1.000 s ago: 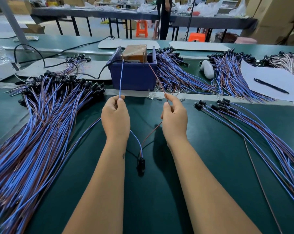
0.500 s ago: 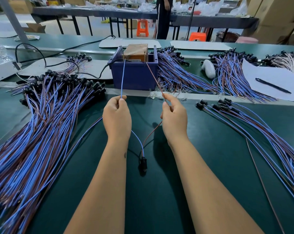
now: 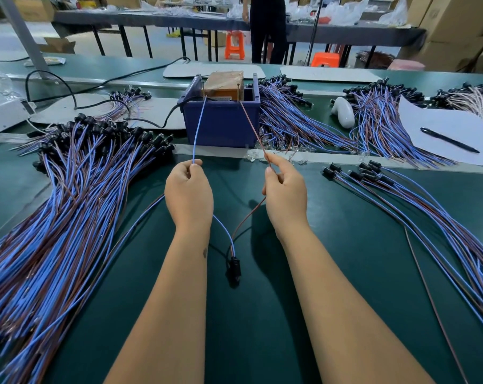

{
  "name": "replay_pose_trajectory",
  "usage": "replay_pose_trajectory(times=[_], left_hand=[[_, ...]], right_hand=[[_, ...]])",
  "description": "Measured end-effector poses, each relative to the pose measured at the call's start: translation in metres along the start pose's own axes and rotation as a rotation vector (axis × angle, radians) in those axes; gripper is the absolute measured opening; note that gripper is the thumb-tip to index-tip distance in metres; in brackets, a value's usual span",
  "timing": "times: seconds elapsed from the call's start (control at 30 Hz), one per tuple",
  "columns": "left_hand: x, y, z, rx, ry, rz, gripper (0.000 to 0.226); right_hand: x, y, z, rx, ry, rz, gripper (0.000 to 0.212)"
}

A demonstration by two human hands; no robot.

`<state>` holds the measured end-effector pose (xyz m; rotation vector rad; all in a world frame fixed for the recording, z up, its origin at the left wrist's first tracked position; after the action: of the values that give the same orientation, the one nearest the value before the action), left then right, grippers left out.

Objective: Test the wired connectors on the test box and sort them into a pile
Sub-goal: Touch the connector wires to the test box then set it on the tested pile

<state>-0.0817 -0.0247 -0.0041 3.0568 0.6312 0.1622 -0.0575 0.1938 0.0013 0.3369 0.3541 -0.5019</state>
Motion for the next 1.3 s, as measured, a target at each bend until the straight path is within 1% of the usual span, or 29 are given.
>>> replay_pose_trajectory(times=[0.57, 0.87, 1.3], left_hand=[[-0.0039, 0.0072, 0.0049, 0.023, 0.049, -0.044, 0.031], [-0.0034, 0.0096, 0.0036, 0.035, 0.053, -0.065, 0.028], [-0.004, 0.011, 0.0055, 0.099, 0.082, -0.059, 0.03]], right_hand=[[0.0019, -0.0001, -0.0002, 0.003, -0.014, 0.015, 0.035], [0.0031, 0.0007, 0.0011, -0.005, -0.019, 0.008, 0.034], [0.0025, -0.0004, 0.0007, 0.005, -0.024, 0.021, 0.035]])
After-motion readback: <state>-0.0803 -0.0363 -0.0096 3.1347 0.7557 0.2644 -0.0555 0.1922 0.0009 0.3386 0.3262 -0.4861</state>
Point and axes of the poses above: each hand's wrist, its own x-axis away from the middle knuckle, its own y-axis out of the back of the hand, z = x × y, the point moved 10 cm from there along -x, towards the middle knuckle, and after that the axes turned 9 degrees about y, right-handed, at the moved point
